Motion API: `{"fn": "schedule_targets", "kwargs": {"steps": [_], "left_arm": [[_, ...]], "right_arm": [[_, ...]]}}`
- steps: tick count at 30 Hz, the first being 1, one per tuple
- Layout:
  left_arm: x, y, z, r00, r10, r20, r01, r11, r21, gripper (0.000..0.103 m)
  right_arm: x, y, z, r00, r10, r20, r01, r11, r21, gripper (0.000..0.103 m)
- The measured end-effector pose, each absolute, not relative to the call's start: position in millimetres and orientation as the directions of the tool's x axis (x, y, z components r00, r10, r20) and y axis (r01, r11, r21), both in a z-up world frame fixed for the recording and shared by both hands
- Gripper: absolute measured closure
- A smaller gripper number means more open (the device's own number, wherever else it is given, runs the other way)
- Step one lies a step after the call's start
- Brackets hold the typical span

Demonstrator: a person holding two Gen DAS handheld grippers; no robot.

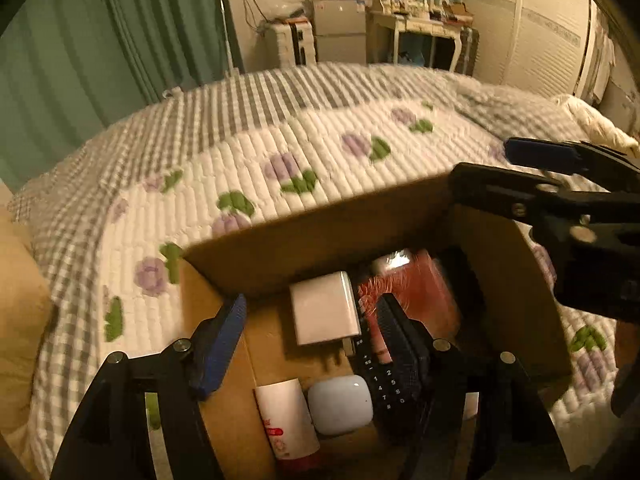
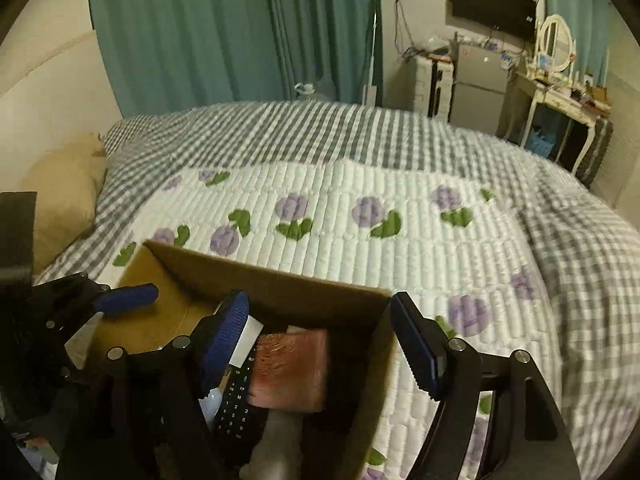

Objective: Organize rigid objects

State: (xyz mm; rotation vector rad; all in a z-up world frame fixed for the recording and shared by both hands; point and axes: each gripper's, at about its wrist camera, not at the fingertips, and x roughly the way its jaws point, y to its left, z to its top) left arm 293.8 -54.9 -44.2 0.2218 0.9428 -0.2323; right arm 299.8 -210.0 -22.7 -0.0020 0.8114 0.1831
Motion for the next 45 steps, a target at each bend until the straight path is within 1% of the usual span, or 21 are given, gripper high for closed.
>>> {"fn": "schedule_targets", "kwargs": {"steps": [3,8,11,15,17,19,21,22,25,26,27,28,29,30,32,34,36,38,41,45], "left_arm": [[283,-53,-15,0.610,-0.104,-0.786,0.281,0.956,0.091,0.033],[247,-51,48,0.712,-0.108,-0.694,0.258,0.959,0.117,0.033],[219,-46,84,0.764,-0.118,-0.635,0.250,0.961,0.122,0.033],[177,-40,126,0.827,-0.125,-0.548,0.231,0.964,0.129,0.033],[158,-35,141,0.852,-0.128,-0.507,0.223,0.966,0.130,0.033],[132,-32,154,0.883,-0.148,-0.446,0.232,0.963,0.138,0.033],[108,-27,159,0.907,-0.158,-0.390,0.232,0.961,0.150,0.025],[101,-26,158,0.913,-0.155,-0.377,0.227,0.961,0.155,0.024],[80,-21,152,0.931,-0.151,-0.332,0.213,0.964,0.160,0.020],[74,-20,149,0.936,-0.148,-0.320,0.208,0.965,0.160,0.012],[68,-18,143,0.942,-0.142,-0.303,0.197,0.968,0.158,0.001],[64,-16,138,0.946,-0.141,-0.292,0.191,0.970,0.153,0.000],[60,-15,133,0.949,-0.141,-0.282,0.188,0.971,0.148,0.000],[56,-15,123,0.949,-0.149,-0.278,0.194,0.971,0.143,0.000],[54,-14,109,0.948,-0.150,-0.280,0.194,0.972,0.136,0.000],[51,-14,89,0.951,-0.135,-0.279,0.176,0.976,0.130,0.000],[44,-14,68,0.961,-0.115,-0.251,0.149,0.981,0.124,0.000],[39,-14,47,0.964,-0.119,-0.238,0.148,0.983,0.109,0.000],[39,-15,23,0.951,-0.125,-0.281,0.156,0.984,0.089,0.000],[39,-16,11,0.942,-0.127,-0.312,0.155,0.986,0.066,0.000]], "right_arm": [[283,-210,12,0.714,0.138,-0.687,-0.151,0.988,0.041,0.030],[241,-209,81,0.792,0.109,-0.600,-0.134,0.991,0.003,0.030],[213,-205,113,0.826,0.102,-0.555,-0.133,0.991,-0.016,0.030],[167,-196,156,0.873,0.066,-0.482,-0.117,0.990,-0.075,0.030],[144,-192,172,0.891,0.063,-0.450,-0.114,0.989,-0.089,0.030],[111,-186,188,0.915,0.078,-0.395,-0.130,0.986,-0.108,0.030],[86,-180,195,0.934,0.065,-0.351,-0.122,0.982,-0.142,0.028],[75,-178,197,0.940,0.063,-0.334,-0.119,0.982,-0.150,0.026],[42,-177,193,0.960,0.060,-0.275,-0.103,0.984,-0.145,0.023],[29,-180,187,0.966,0.056,-0.253,-0.091,0.988,-0.128,0.021],[22,-184,182,0.969,0.052,-0.241,-0.081,0.990,-0.112,0.016],[15,-188,175,0.973,0.048,-0.226,-0.070,0.993,-0.091,0.010],[7,-192,164,0.977,0.039,-0.210,-0.054,0.996,-0.066,0.007],[4,-195,155,0.979,0.028,-0.202,-0.039,0.998,-0.050,0.000],[2,-201,126,0.981,0.008,-0.196,-0.013,1.000,-0.023,0.000],[3,-207,103,0.976,-0.004,-0.220,0.001,1.000,-0.015,0.000],[11,-214,69,0.960,-0.008,-0.280,0.011,1.000,0.009,0.000],[13,-221,39,0.952,-0.025,-0.305,0.034,0.999,0.026,0.000],[14,-227,9,0.939,-0.065,-0.339,0.072,0.997,0.009,0.000],[18,-234,-8,0.920,-0.051,-0.389,0.074,0.996,0.043,0.000]]}}
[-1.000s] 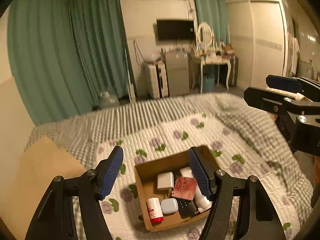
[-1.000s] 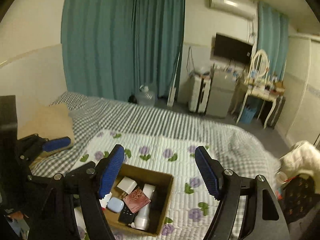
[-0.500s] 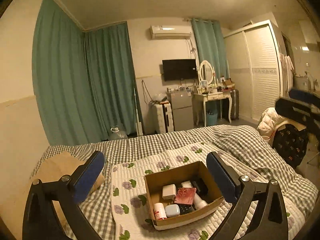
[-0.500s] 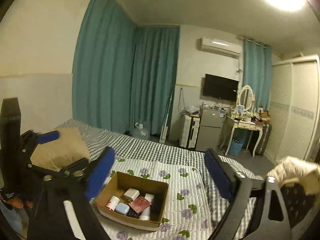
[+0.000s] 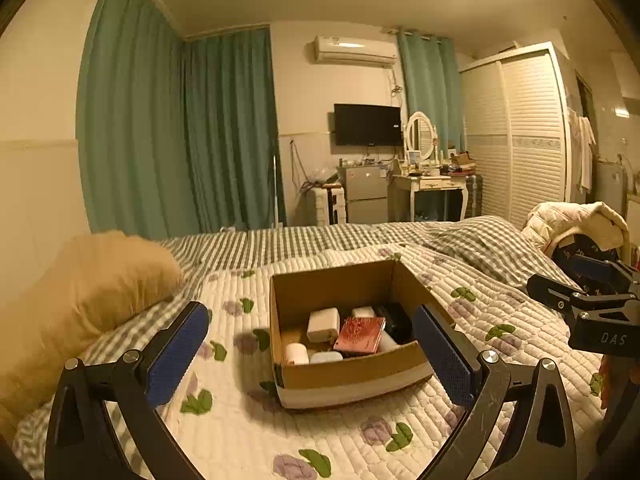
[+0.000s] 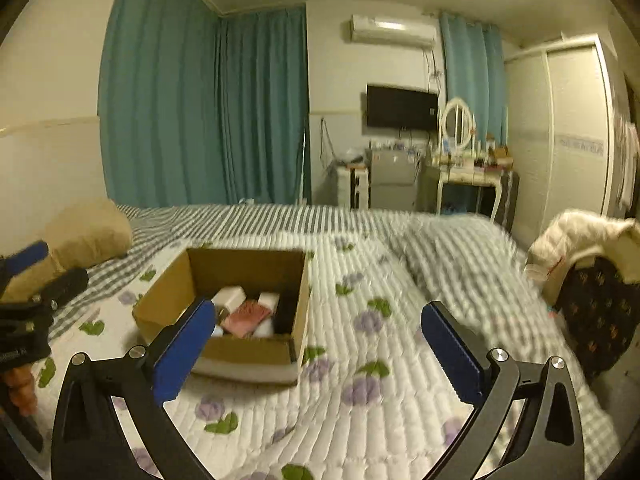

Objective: Organize rigid objects

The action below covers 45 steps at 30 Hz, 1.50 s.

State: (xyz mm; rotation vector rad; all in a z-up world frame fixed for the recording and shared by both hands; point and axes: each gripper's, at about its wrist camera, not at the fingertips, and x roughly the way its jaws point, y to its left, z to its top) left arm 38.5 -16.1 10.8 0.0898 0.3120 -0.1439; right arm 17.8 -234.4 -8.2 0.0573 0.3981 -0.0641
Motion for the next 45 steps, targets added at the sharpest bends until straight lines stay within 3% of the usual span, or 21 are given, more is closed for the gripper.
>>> {"fn": "schedule_targets", "kwargs": {"steps": [22,45], "left_arm": [[36,-6,6,0.928,-0.115,-0.356,0.136,0.990,0.034,0.000],[35,-2,2,0.916,-0.099,-0.388,0.149,0.984,0.100,0.000]], "right_arm": [[10,-218,5,0.928,-0.083,-0.364,0.077,0.997,-0.032,0.000],[10,-219,6,0.929,-0.083,-0.359,0.078,0.997,-0.030,0.000]]}}
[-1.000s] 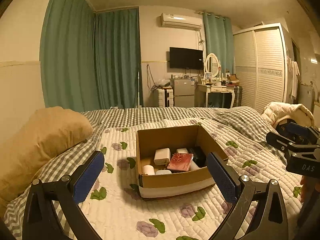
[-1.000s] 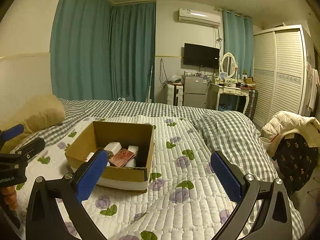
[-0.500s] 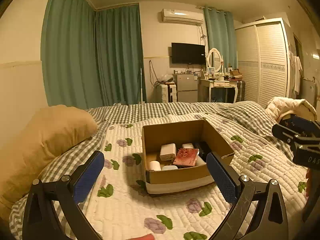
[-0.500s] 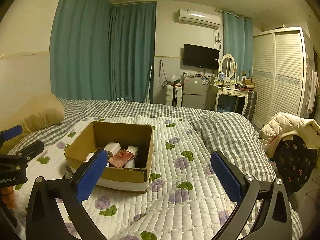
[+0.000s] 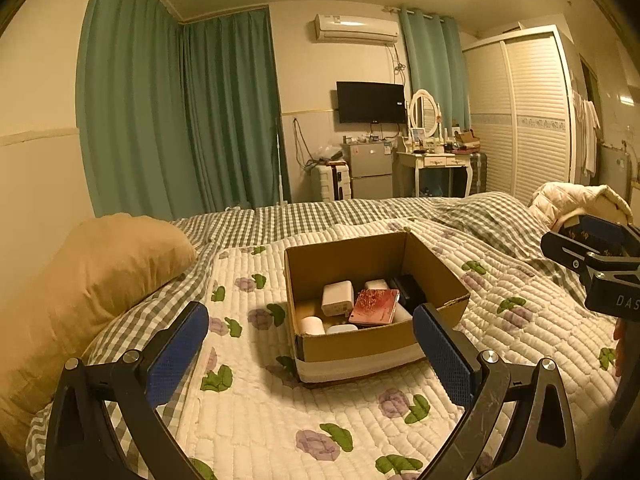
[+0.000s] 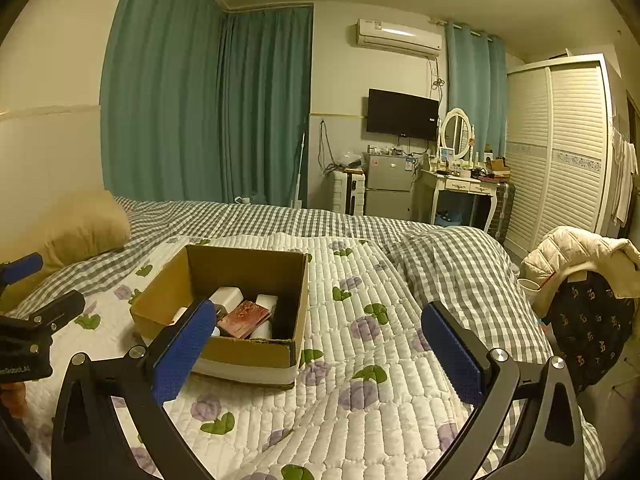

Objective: Organize rigid objects

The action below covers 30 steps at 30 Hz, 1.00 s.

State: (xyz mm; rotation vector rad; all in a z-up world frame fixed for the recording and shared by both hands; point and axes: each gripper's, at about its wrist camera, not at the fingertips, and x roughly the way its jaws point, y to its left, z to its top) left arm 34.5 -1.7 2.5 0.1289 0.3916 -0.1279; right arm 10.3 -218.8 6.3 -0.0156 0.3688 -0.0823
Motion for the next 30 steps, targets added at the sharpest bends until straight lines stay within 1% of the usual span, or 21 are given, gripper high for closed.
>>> {"fn": "schedule_targets", "kwargs": {"steps": [12,21,30], "left_arm": [[36,-2,2,0.916,-0.103,-0.389,0.148,0.985,0.088,0.000],[38,-4,1,0.914,-0.104,-0.393,0.149,0.985,0.088,0.000],[38,-8,-1,0.908,-0.102,-0.406,0.153,0.984,0.095,0.000]], "right_arm": [[11,-217,4,0.926,-0.086,-0.368,0.079,0.996,-0.034,0.000],[13,-221,-1,0.923,-0.050,-0.381,0.060,0.998,0.015,0.000],[16,-221,-7,0.918,-0.052,-0.394,0.060,0.998,0.009,0.000]]}}
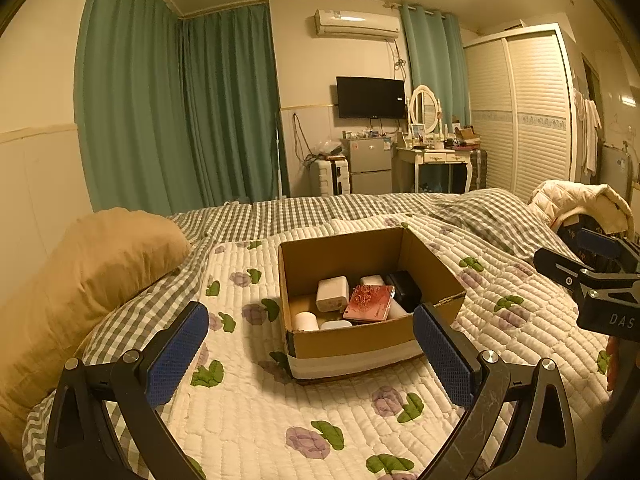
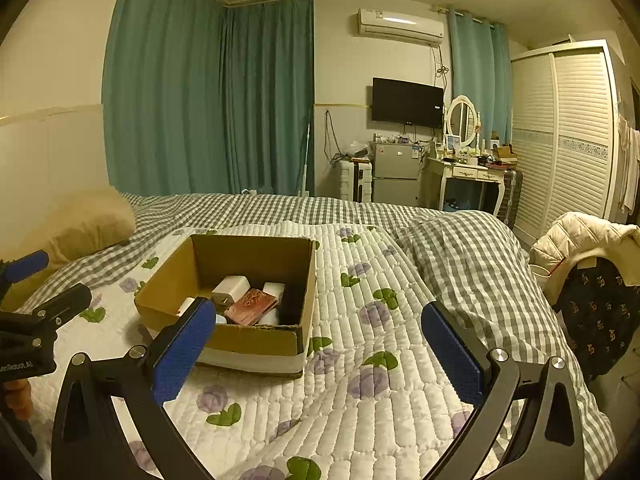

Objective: Organize rigid objects

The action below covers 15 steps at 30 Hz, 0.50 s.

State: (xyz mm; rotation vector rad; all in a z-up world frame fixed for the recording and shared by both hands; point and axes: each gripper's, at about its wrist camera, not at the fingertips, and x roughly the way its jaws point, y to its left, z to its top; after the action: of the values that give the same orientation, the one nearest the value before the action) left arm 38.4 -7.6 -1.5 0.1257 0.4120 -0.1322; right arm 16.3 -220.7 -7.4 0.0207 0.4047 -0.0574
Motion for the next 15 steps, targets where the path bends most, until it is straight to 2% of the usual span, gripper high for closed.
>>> {"fn": "schedule_targets", "kwargs": {"steps": [15], "left_arm": [[39.8,-11.3,-3.8,0.901,-0.106,-0.420,0.160,0.983,0.095,0.000]], "right_arm": [[19.5,-218.4,-10.4,0.914,-0.057,-0.401,0.057,0.998,-0.011,0.000]]}}
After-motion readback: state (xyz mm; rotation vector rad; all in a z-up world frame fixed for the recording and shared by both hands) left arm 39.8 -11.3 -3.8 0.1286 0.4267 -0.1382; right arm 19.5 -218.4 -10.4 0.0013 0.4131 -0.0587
